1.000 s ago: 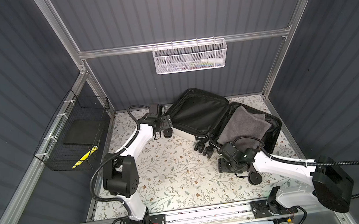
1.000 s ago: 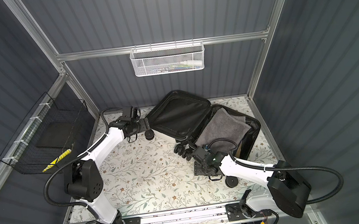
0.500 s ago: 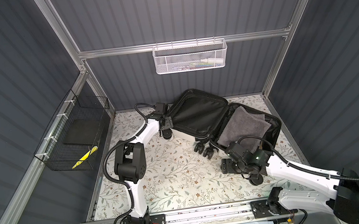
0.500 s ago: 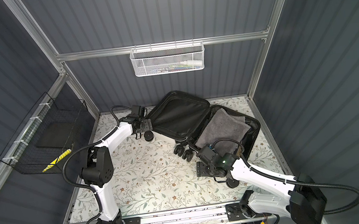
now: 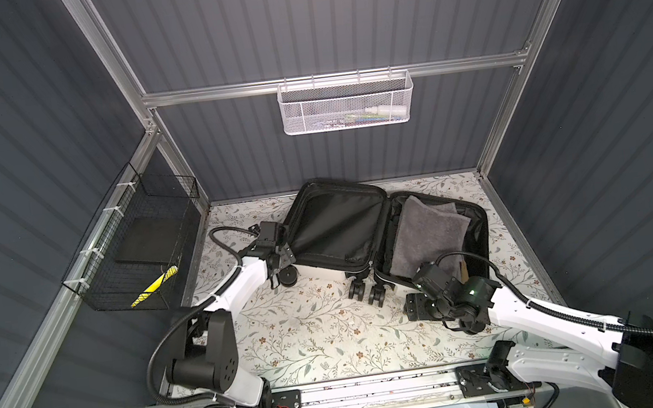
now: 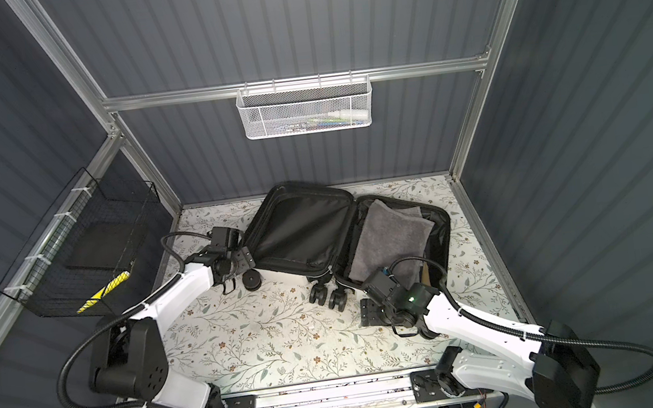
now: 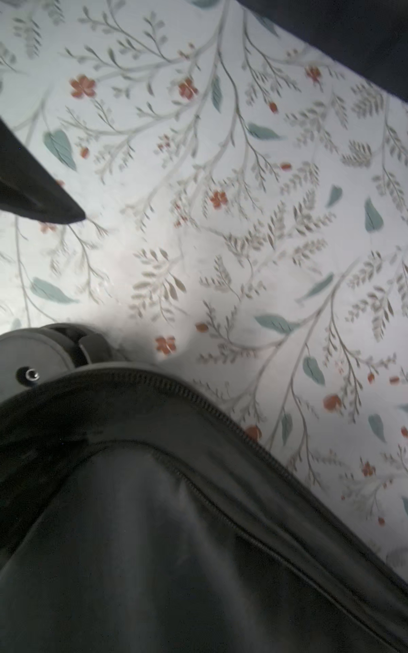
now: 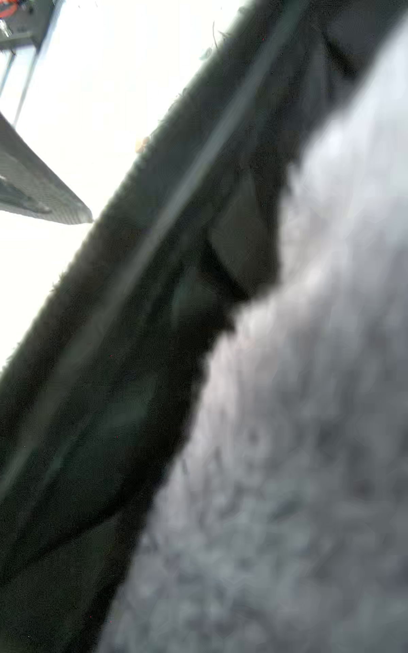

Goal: Pack the luggage
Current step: 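Turn the suitcase until the lid lies beside the base, then release both grippers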

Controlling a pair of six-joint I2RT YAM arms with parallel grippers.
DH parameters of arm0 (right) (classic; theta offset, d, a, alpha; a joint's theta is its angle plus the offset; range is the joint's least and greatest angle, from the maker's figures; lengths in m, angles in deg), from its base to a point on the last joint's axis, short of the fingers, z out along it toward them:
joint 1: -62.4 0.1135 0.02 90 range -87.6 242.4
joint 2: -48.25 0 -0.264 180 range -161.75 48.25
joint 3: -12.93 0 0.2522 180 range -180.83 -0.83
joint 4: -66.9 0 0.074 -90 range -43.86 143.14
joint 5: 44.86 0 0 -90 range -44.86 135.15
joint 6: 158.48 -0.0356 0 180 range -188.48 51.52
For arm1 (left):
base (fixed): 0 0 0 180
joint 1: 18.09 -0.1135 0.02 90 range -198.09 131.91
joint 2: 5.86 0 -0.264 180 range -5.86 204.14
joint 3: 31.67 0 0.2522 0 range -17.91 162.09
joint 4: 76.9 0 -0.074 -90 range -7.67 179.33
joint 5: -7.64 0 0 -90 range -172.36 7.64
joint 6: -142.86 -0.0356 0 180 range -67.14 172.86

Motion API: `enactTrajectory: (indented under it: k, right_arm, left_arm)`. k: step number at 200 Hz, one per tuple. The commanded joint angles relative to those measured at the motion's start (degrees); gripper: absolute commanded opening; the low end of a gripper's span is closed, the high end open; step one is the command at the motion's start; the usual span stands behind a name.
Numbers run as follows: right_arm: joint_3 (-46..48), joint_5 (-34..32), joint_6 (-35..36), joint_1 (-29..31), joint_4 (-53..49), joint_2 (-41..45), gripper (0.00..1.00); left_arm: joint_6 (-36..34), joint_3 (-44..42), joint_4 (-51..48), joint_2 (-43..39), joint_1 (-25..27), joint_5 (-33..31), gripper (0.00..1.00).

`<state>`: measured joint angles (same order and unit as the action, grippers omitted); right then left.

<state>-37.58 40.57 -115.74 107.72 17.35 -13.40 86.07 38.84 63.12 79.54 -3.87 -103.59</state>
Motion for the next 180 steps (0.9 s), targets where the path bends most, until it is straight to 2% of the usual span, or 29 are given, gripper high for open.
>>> enactTrajectory:
  k: [1,66,117,149,180]
  right_arm:
    - [0.4,-2.5,1.5,-1.0,-0.1,-1.2,0.81]
    - [-3.9,-1.8,8.6,-7.9,1.4,-6.3,0.81]
    - [-7.8,2.5,14.6,-12.7,0.8,-7.8,0.81]
    - [-11.6,9.6,16.9,-12.8,-5.5,-2.0,0.81]
    - [-17.5,9.8,16.8,-14.2,-11.5,6.4,0.82]
  left_arm:
    - [3.7,-6.0,-6.0,-4.7,-1.6,-2.7,0.93]
    - [8.2,-11.7,-9.2,-14.9,-2.0,-6.3,0.93]
    - [10.1,-12.4,-10.6,-19.2,-2.1,-7.5,0.93]
    - [6.1,-8.4,-11.4,-21.2,-2.1,-5.1,0.95]
    - [-0.2,-2.7,-11.8,-21.6,-2.1,-0.9,0.98]
